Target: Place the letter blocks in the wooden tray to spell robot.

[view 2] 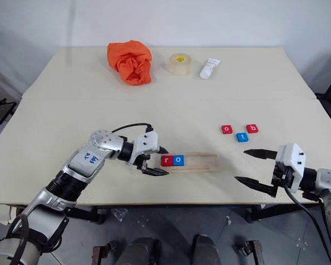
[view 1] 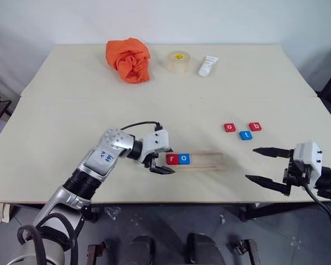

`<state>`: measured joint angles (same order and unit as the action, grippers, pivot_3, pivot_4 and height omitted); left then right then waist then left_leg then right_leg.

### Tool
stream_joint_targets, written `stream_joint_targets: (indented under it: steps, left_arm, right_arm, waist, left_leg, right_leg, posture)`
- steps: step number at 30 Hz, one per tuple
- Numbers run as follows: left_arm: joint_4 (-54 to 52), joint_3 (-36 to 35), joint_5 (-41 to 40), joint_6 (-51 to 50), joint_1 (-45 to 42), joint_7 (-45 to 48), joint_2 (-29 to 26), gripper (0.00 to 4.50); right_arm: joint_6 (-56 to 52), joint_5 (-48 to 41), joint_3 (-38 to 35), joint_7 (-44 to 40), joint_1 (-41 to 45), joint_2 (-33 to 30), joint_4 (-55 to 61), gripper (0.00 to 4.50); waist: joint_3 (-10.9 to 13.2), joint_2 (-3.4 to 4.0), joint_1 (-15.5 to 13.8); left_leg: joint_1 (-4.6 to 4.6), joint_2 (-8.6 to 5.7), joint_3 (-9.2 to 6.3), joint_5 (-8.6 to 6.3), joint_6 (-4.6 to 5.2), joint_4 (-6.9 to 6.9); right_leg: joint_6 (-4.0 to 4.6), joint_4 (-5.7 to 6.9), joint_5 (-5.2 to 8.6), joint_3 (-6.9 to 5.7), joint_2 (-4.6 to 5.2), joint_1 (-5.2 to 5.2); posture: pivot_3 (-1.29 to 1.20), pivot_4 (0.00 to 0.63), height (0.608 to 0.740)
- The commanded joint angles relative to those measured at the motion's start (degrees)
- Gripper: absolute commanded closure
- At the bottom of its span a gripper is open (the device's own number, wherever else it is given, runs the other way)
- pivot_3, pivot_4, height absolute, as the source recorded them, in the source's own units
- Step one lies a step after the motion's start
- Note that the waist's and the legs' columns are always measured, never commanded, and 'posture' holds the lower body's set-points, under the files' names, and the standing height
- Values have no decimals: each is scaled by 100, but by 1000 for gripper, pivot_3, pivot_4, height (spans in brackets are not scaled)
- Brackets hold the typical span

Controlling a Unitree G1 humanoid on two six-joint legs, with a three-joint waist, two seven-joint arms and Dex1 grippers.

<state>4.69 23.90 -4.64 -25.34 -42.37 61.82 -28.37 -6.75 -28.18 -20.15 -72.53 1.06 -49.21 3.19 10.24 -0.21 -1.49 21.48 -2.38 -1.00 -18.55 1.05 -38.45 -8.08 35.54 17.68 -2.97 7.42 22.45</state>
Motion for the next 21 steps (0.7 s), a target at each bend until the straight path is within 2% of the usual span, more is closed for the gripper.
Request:
stream_joint_targets:
  steps: [1, 12, 15, 21]
  left_arm:
    - [-213, 44, 101, -36, -2, -33, 40, 1110]
    - [-158, 102, 297, 2, 69, -47, 109, 1110]
    - [-249, 56, 222, -105, 103, -45, 159, 120]
    - [-322, -291, 118, 60, 140, -203, 129, 33]
  right_arm:
    - [-36, -150, -349, 150, -193, -64, 346, 0]
    - [-65, -146, -396, 402, -234, -35, 392, 0]
    - [-58, -117, -330, 436, -135, -25, 330, 0]
    - [-38, -89, -230, 447, 24, -15, 224, 0]
  waist:
    - [0, 0, 1]
    - [0, -1, -1]
    - [0, -1, 0]
    - [1, -1, 1]
  left_leg:
    - [0, 0, 0, 0, 0, -1]
    - [1, 0, -1, 0, 1, -11]
    - [1, 0, -1, 0, 2, -13]
    - [2, 0, -2, 0, 2, -18]
  right_leg:
    - [0, 0, 0, 0, 0, 0]
    - [0, 0, 0, 3, 0, -1]
    - [0, 0, 0, 3, 0, -1]
    - [0, 0, 0, 3, 1, -1]
  posture:
    - [0, 150, 740]
    - [0, 150, 740]
    - [0, 150, 740]
    - [0, 150, 740]
